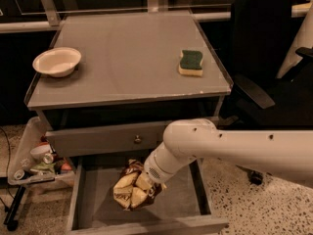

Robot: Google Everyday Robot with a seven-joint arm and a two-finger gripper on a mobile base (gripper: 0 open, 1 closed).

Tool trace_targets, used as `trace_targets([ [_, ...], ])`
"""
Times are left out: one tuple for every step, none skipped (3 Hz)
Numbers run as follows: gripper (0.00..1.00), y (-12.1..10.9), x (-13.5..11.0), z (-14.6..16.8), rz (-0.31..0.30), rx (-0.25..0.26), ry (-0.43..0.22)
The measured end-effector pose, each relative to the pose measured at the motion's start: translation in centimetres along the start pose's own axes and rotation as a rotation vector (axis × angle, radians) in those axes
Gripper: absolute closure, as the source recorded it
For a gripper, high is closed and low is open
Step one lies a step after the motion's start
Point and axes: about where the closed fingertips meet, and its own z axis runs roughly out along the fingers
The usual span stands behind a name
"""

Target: Place brown chip bag into middle drawer

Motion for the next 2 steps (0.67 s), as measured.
trace_targets([
  [1.0,-1.6,-0.4,2.3,0.0,-0.021,-0.023],
  [1.0,-3.3,-0.6,4.2,0.001,-0.022,-0.046],
])
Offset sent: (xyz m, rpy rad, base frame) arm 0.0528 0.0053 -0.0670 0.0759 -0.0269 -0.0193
